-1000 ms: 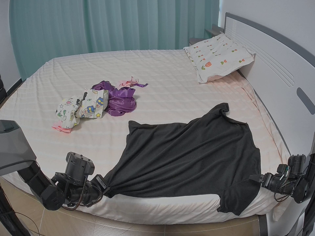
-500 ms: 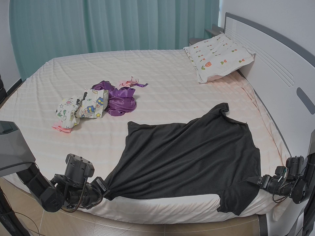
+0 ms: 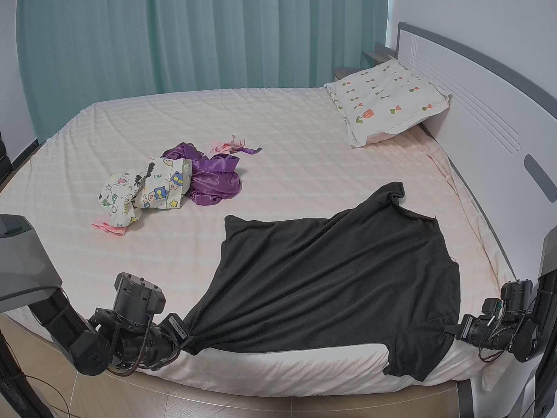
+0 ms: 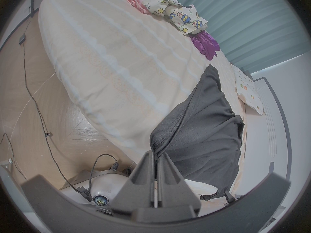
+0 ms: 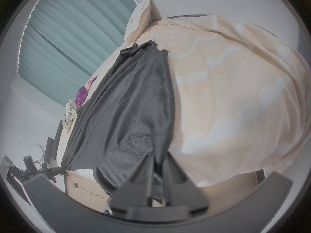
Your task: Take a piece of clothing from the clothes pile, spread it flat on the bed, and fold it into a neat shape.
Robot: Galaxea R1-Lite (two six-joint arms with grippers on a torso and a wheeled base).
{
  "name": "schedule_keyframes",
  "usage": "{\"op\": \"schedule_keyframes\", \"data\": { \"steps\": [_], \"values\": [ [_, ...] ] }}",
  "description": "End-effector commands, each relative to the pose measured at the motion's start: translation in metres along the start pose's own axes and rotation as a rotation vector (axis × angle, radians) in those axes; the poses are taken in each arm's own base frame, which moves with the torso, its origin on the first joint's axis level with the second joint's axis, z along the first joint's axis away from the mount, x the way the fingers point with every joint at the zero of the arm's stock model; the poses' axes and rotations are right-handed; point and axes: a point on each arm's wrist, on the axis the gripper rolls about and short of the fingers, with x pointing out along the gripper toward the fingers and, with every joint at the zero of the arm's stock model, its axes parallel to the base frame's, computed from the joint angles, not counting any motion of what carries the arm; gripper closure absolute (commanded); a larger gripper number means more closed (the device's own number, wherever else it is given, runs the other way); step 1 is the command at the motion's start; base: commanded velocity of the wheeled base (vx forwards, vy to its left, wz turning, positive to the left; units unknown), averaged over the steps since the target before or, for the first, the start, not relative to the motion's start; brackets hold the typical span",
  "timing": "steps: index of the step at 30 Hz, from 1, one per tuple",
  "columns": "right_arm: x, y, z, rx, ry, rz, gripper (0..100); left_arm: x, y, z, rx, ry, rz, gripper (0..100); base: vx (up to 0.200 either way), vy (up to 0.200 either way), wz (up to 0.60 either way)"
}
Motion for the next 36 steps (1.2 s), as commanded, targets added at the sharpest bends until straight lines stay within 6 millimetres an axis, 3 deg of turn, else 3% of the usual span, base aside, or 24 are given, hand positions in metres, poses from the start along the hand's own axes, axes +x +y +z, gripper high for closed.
{"op": "schedule_keyframes", "data": {
  "steps": [1,7,18,19,21,22,31,36],
  "values": [
    [-0.010,-0.010,-0.002,-0.022,0.018,-0.049,100,0.001,0.001,0.000,0.003,0.000,0.009,100,0.000,0.000,0.00],
    [-0.023,-0.017,-0.007,-0.102,0.090,-0.097,100,0.004,0.003,-0.001,0.006,0.006,0.020,100,0.000,0.000,0.00],
    [-0.025,-0.021,-0.008,-0.126,0.103,-0.118,100,0.016,0.008,-0.003,0.008,0.021,0.059,100,0.000,0.000,0.00],
    [-0.025,-0.021,-0.008,-0.125,0.106,-0.118,0,0.016,0.008,-0.003,0.008,0.021,0.059,100,0.000,0.000,0.00],
    [-0.025,-0.020,-0.009,-0.128,0.116,-0.116,0,0.014,0.007,-0.003,0.008,0.023,0.053,100,0.000,0.000,0.00],
    [-0.025,-0.020,-0.009,-0.129,0.116,-0.115,0,0.014,0.007,-0.003,0.005,0.022,0.051,0,0.000,0.000,0.00],
    [-0.036,-0.008,0.005,-0.155,-0.012,-0.069,0,-0.008,-0.004,0.003,0.000,-0.028,-0.030,0,0.000,0.000,0.00],
    [-0.036,0.011,0.017,-0.070,-0.105,0.008,0,-0.020,-0.011,0.012,-0.014,-0.081,-0.077,0,0.000,0.000,0.00]
  ]
}}
